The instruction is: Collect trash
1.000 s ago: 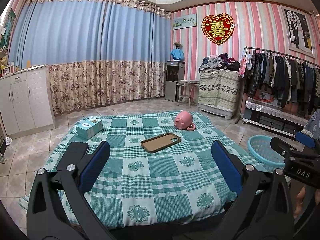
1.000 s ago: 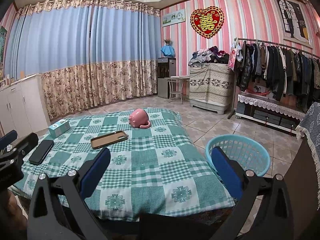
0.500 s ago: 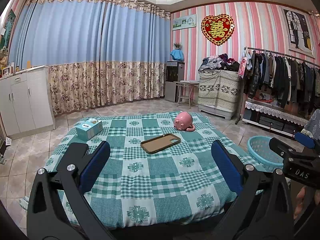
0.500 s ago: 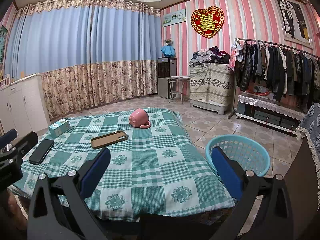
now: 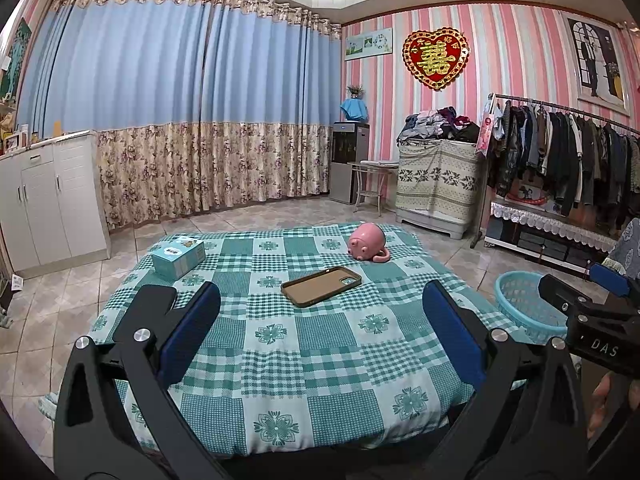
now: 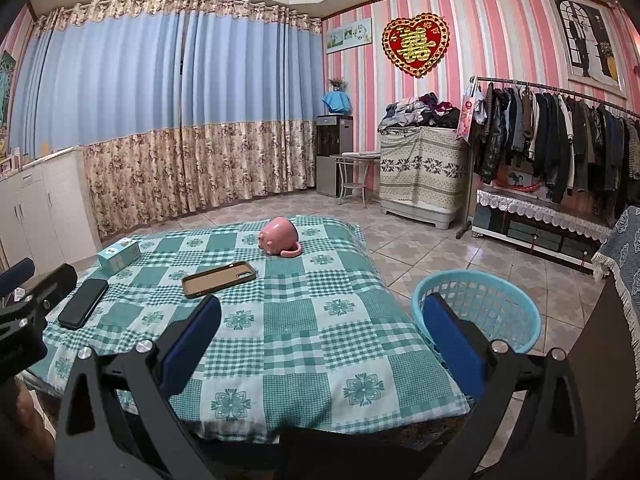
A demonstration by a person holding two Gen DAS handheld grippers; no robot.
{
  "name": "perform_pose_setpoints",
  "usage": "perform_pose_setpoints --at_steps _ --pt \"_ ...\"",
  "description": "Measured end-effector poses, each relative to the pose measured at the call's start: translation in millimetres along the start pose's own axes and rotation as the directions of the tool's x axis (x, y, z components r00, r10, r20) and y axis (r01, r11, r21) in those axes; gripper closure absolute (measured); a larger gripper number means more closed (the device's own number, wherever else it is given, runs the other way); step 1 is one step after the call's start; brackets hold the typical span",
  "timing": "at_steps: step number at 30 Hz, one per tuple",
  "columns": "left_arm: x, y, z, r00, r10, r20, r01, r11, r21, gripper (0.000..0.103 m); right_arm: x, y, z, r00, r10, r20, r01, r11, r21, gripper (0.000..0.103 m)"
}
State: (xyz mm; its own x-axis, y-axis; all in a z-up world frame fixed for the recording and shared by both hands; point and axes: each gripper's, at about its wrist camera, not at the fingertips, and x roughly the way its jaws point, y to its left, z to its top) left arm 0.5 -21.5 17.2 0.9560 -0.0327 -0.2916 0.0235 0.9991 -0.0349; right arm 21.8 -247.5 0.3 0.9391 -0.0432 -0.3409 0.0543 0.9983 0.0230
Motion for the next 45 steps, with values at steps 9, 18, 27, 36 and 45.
perform_pose_setpoints --at_steps 9,18,27,36,45 --pt "-0.2 0.2 -0.2 1.000 0.001 0.002 -0.001 1.000 0.001 0.005 0.0 0.4 0.3 1.000 0.001 0.003 -0.001 1.000 -0.001 0.004" --pt "-0.3 -0.4 -1.3 1.000 0.000 0.002 0.000 1.000 0.001 0.005 0.0 0.2 0.1 1.000 0.001 0.003 -0.001 1.000 -0.001 0.004" --pt "0.1 -0.1 -0.9 1.000 0.001 0.002 -0.001 1.000 0.001 0.005 -0.1 0.5 0.2 1.000 0.002 0.005 -0.002 1.000 -0.002 0.004" --pt "-1.3 -0.1 0.9 1.000 0.002 0.008 -0.002 1.000 0.004 0.005 -0.7 1.6 0.3 1.000 0.003 0.003 -0.003 1.000 -0.002 0.004" --pt "-1.8 -0.1 1.3 1.000 0.002 0.008 -0.002 1.000 0.005 0.005 -0.7 2.0 0.3 1.000 0.003 0.002 -0.003 1.000 -0.002 0.004"
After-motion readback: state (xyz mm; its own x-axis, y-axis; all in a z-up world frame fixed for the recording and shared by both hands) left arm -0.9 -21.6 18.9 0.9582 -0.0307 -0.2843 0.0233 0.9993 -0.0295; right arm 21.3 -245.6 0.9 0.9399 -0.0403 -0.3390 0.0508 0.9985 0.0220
